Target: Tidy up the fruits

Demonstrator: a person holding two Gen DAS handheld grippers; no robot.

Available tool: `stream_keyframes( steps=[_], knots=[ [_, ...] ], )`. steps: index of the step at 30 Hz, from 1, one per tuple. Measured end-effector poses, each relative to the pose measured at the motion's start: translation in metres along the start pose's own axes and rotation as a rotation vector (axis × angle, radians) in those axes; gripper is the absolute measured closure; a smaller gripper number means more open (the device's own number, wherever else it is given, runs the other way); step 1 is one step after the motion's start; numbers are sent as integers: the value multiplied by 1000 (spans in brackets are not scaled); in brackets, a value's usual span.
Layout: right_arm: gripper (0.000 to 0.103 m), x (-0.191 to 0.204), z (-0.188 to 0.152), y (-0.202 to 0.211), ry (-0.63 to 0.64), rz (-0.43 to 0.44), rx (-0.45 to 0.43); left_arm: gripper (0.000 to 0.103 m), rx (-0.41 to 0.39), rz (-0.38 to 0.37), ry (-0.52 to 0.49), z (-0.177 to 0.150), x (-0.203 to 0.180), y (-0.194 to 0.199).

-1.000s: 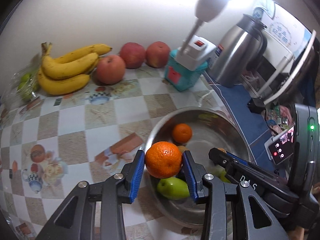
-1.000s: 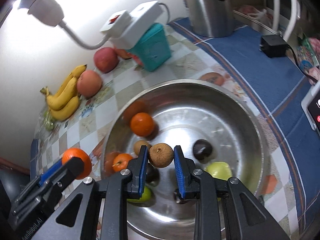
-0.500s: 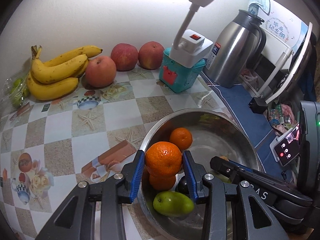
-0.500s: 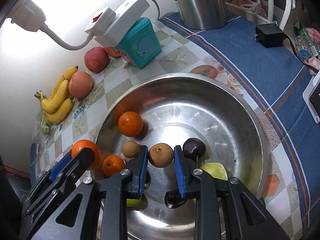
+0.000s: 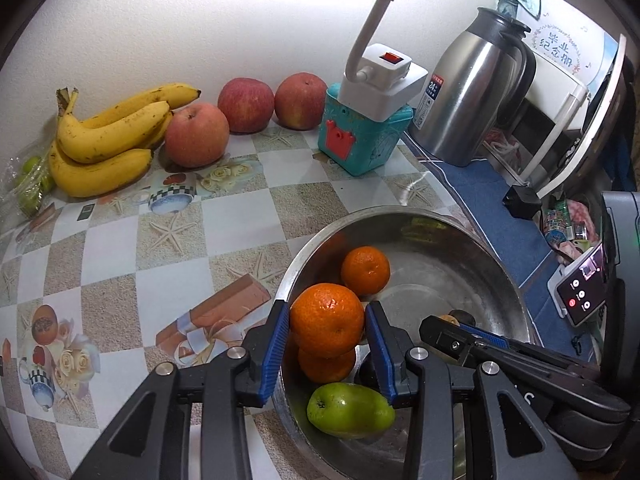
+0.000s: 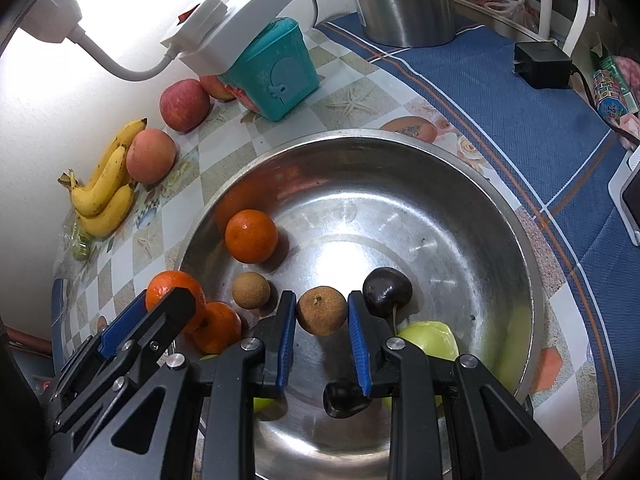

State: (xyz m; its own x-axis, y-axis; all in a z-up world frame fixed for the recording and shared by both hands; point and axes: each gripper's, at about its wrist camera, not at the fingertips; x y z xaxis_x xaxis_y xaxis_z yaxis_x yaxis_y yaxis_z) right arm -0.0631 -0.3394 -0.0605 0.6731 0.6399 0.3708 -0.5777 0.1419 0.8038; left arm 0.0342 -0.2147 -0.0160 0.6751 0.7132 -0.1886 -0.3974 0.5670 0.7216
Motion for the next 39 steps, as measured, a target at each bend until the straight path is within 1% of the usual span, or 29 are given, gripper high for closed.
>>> stream_keyframes(
  steps=[9, 12, 16, 19, 20, 22, 26, 28, 30, 32, 33, 35, 39],
  knots=[
    [76, 3, 1, 0, 24, -31, 6, 60, 7, 10, 1, 1, 0, 1],
    [72, 4, 2, 1, 36, -45, 3, 60, 1, 11, 7, 2, 2, 3],
    [65, 5, 4, 4, 40, -43, 1, 59, -9, 7, 12, 6, 3, 8],
    [63, 7, 6, 8, 48, -44, -11, 58, -16, 9, 12, 8, 3, 12],
    [63, 8, 8, 11, 50, -45, -16, 57, -17, 11, 12, 9, 3, 14],
    [57, 9, 9, 14, 54, -49, -27, 54, -21, 16, 15, 12, 4, 18],
    [53, 10, 11, 17, 54, -51, -36, 48, -10, 40, 35, 16, 11, 23],
    [49, 10, 10, 16, 56, -56, -33, 46, 2, 71, 53, 17, 17, 25],
    [48, 10, 10, 14, 59, -60, -29, 44, 21, 109, 73, 18, 24, 26],
    [48, 11, 9, 13, 64, -63, -24, 43, 49, 164, 102, 17, 34, 26],
    [48, 13, 9, 12, 69, -63, -21, 41, 70, 204, 125, 15, 42, 25],
    [48, 16, 7, 10, 81, -62, -15, 37, 94, 258, 169, 12, 57, 25],
    [48, 24, 5, 9, 112, -61, -12, 32, 114, 338, 196, 7, 77, 25]
  ],
)
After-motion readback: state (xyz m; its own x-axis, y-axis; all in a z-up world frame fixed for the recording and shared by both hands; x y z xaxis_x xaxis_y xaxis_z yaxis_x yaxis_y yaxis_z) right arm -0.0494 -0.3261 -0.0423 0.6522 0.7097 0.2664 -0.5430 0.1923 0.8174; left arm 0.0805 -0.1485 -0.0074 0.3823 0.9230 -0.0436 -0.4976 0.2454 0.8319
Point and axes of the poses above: each gripper's, at about its wrist camera, not at the fingertips, and y roughly against the way its jaws point, x to its left, z to its top, and after that the axes turned 9 degrees about -x, right-handed
